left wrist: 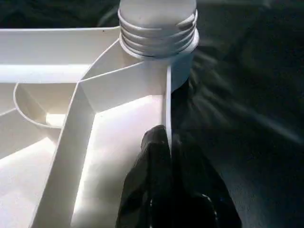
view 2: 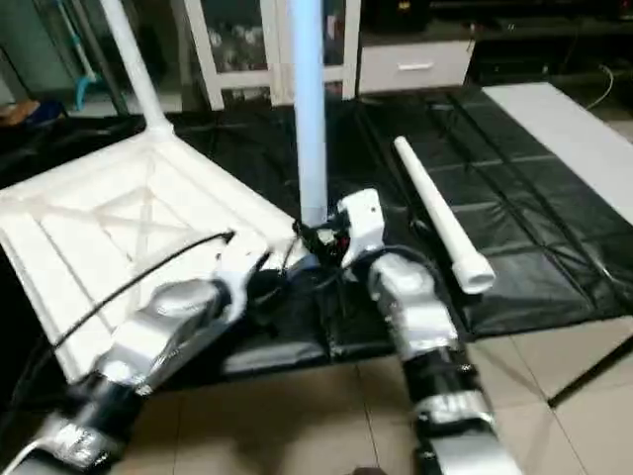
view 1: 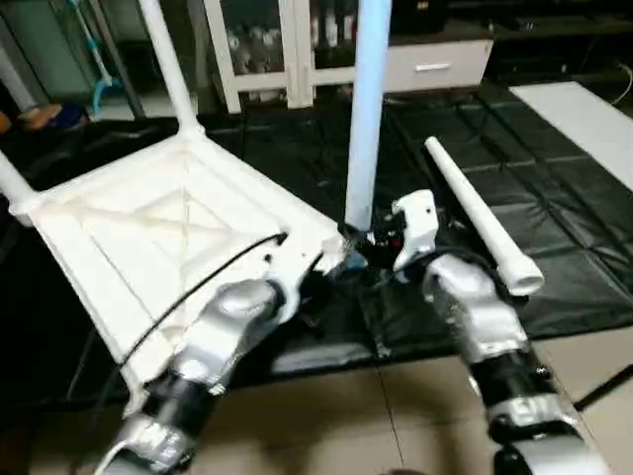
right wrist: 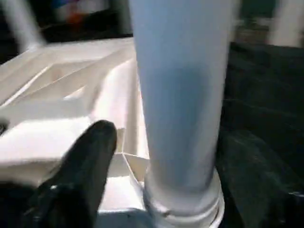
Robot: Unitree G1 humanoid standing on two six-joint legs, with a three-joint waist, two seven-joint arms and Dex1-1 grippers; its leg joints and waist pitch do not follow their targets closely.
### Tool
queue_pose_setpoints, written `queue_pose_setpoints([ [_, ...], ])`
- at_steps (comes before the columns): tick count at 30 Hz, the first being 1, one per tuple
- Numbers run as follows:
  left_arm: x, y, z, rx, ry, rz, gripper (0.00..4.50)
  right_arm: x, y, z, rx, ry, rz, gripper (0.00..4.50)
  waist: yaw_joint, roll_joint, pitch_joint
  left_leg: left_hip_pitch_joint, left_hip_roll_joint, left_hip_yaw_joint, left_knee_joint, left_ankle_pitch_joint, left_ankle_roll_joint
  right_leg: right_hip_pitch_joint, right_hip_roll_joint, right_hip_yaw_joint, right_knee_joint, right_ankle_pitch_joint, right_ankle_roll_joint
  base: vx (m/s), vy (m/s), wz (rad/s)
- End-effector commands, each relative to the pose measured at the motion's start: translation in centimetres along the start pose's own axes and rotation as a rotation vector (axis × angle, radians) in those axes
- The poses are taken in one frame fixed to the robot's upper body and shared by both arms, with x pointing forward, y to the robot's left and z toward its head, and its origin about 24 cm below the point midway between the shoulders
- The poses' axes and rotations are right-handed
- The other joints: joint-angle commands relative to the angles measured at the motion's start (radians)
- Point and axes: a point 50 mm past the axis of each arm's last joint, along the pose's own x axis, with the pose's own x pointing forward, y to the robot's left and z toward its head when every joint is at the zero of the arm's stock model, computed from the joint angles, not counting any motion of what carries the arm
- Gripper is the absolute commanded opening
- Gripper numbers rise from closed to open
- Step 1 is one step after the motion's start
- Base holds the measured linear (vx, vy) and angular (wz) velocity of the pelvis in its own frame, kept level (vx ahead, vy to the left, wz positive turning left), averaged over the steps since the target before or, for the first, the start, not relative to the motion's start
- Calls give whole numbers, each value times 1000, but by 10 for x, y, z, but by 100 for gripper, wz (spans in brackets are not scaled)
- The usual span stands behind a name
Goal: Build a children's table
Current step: Rotate leg to tighten
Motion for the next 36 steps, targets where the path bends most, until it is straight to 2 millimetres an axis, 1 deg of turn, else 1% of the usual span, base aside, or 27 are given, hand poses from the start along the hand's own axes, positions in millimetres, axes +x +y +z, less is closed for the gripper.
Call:
queue_pose_setpoints([
  [1,-2,-12,-21,-11,79,-111,0,-3,1,5,-42,16,90,385,13,-16,-62,1,36,2,-72,-238,98,50,-37,42,-87,-266,-208,0,0,0],
  [2,-5,-14,-23,3,75,-148,0,-8,-2,5,-53,34,119,385,22,-14,-66,-1,38,5,-70,-190,108,55,-36,43,-76,-198,-226,0,0,0],
  [3,-9,-19,-25,25,75,-208,0,-17,-5,4,-75,68,185,385,22,-14,-66,-1,38,5,-70,-190,108,55,-36,43,-76,-198,-226,0,0,0],
  [4,-11,-21,-27,35,81,-242,0,-22,-7,2,-90,92,227,385,30,-11,-68,2,38,4,-66,-167,121,58,-33,40,-69,-148,-239,0,0,0],
  [5,-13,-24,-28,46,82,-276,0,-28,-8,1,-102,116,266,385,35,-14,-70,5,40,8,-62,-135,136,58,-33,43,-64,-90,-257,0,0,0],
  [6,-15,-26,-28,53,79,-309,0,-32,-10,1,-115,134,293,385,39,-14,-70,5,39,9,-62,-121,141,59,-32,43,-61,-69,-265,0,0,0],
  [7,-16,-27,-29,54,78,-317,0,-33,-10,1,-118,138,300,385,46,-13,-71,11,38,13,-59,-113,152,55,-31,44,-60,-48,-277,0,0,0],
  [8,-19,-30,-29,58,80,-360,0,-39,-13,0,-134,166,336,385,49,-13,-69,10,38,15,-60,-118,157,56,-31,43,-60,-55,-282,0,0,0],
  [10,-24,-34,-29,61,87,-417,0,-49,-16,0,-151,213,394,385,57,-14,-68,13,43,17,-62,-141,149,57,-33,43,-62,-96,-274,0,0,0],
  [11,-26,-37,-27,58,87,-444,0,-55,-18,0,-158,233,431,385,64,-15,-66,18,46,21,-64,-163,138,54,-33,45,-65,-128,-270,0,0,0],
  [12,-26,-37,-27,58,87,-444,0,-55,-18,0,-158,233,431,385,67,-14,-66,20,47,21,-65,-174,131,53,-32,45,-66,-141,-269,0,0,0],
  [13,-27,-38,-26,58,84,-463,0,-58,-20,2,-148,232,445,385,70,-14,-63,25,47,26,-66,-199,119,47,-30,47,-70,-167,-265,0,0,0],
  [14,-28,-38,-26,59,84,-471,0,-59,-21,3,-145,231,453,385,70,-15,-61,24,47,26,-68,-224,104,48,-31,48,-72,-198,-259,0,0,0],
  [17,-32,-41,-28,66,96,-507,0,-66,-26,6,-157,243,497,385,70,-16,-60,26,47,26,-72,-258,82,45,-30,52,-77,-249,-238,0,0,0],
  [18,-32,-41,-29,68,99,-509,0,-68,-29,7,-162,248,497,385,69,-17,-60,26,47,27,-71,-261,80,44,-29,53,-78,-254,-235,0,0,0],
  [19,-33,-41,-29,69,101,-513,0,-70,-32,9,-158,248,500,370,69,-21,-59,28,47,28,-72,-265,75,42,-29,58,-79,-270,-230,0,0,0],
  [22,-34,-41,-29,70,102,-515,0,-70,-32,11,-140,240,513,343,68,-20,-61,24,46,28,-72,-251,77,44,-28,61,-77,-266,-226,0,0,0],
  [23,-34,-41,-29,68,103,-514,0,-71,-30,11,-139,247,533,335,67,-24,-62,21,45,28,-72,-244,80,46,-27,61,-76,-258,-224,0,0,0],
  [25,-34,-41,-29,68,103,-513,0,-72,-30,10,-133,257,549,315,67,-24,-62,22,46,30,-71,-236,86,44,-27,62,-75,-248,-225,0,0,0],
  [27,-34,-40,-29,68,106,-511,0,-73,-30,9,-119,270,567,292,68,-23,-64,20,45,31,-69,-222,93,46,-28,62,-74,-237,-227,0,0,0],
  [28,-34,-41,-29,67,106,-513,0,-74,-29,8,-109,274,576,292,67,-25,-64,19,45,32,-68,-218,95,46,-28,62,-73,-232,-228,0,0,0],
  [29,-34,-41,-29,65,105,-514,0,-74,-29,8,-102,278,585,272,69,-25,-66,20,45,32,-67,-207,100,47,-27,62,-71,-218,-231,0,0,0],
  [30,-34,-41,-29,65,106,-515,0,-75,-29,8,-95,282,593,264,69,-25,-66,19,45,31,-67,-200,101,48,-28,62,-70,-211,-233,0,0,0],
  [32,-35,-42,-30,65,107,-517,0,-76,-29,7,-88,288,603,264,70,-26,-66,19,45,32,-66,-196,106,48,-27,61,-70,-208,-236,0,0,0],
  [33,-35,-42,-30,64,107,-518,0,-76,-29,7,-86,290,605,239,70,-27,-66,17,44,32,-65,-191,108,48,-28,61,-70,-205,-237,0,0,0],
  [34,-35,-42,-30,64,109,-520,0,-76,-29,6,-85,294,607,239,70,-26,-66,17,44,32,-65,-190,109,49,-28,61,-70,-207,-236,0,0,0],
  [36,-36,-42,-31,63,112,-523,0,-76,-29,5,-80,299,607,218,69,-26,-66,18,45,32,-65,-194,108,48,-28,60,-71,-216,-235,0,0,0],
])
